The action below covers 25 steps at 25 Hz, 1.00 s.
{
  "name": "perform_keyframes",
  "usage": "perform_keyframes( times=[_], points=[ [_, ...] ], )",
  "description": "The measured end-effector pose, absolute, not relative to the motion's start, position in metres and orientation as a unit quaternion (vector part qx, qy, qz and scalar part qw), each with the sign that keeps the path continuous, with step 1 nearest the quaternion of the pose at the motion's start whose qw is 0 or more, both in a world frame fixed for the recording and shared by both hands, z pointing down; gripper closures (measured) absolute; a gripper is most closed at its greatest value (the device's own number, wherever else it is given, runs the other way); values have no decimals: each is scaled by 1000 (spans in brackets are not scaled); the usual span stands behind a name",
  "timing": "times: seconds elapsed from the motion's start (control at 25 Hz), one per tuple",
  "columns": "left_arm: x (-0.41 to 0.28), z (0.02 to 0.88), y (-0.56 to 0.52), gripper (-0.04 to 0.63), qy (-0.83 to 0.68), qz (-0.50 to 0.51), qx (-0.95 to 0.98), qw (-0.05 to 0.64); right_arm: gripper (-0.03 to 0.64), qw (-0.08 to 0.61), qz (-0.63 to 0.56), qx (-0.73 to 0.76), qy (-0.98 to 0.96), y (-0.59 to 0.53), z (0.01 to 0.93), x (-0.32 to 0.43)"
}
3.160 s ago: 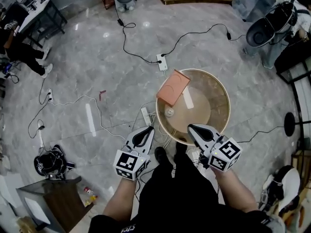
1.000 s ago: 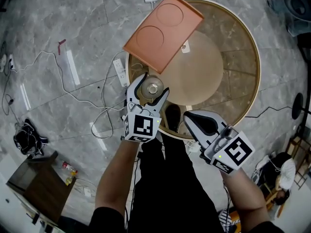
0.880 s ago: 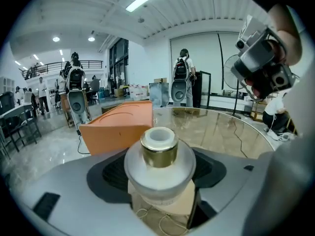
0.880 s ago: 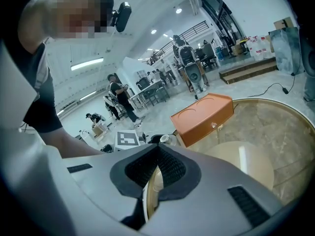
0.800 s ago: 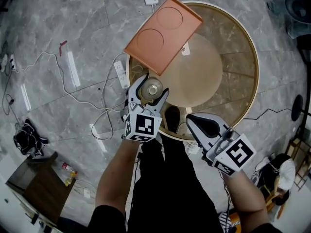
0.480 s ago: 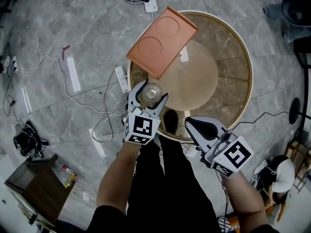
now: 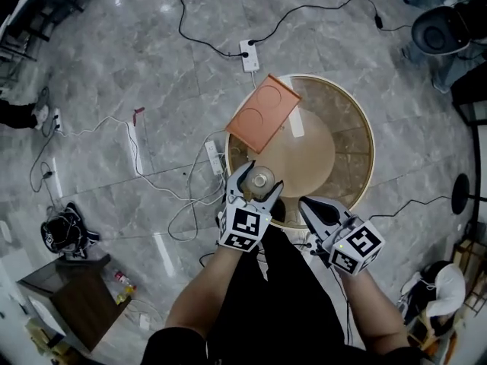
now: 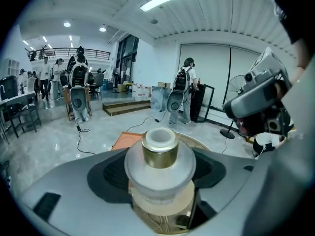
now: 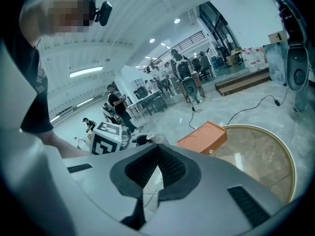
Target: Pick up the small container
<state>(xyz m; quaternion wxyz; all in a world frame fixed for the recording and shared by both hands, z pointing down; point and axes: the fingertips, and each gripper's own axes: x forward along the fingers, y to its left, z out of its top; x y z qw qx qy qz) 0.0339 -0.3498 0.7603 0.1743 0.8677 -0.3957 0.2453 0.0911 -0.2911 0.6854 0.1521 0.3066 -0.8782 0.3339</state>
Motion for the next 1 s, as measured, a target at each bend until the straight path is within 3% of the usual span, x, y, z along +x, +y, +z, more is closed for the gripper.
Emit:
perform_keyframes(
  times=[0.4, 1.0],
  points=[
    [10, 589, -333, 256, -421, 239, 862, 148, 603, 121, 315, 304, -891, -274, 563, 78],
    [-37, 476, -295, 256, -462, 240, 843, 134, 603, 15, 243, 268, -932, -265, 447, 75]
  ],
)
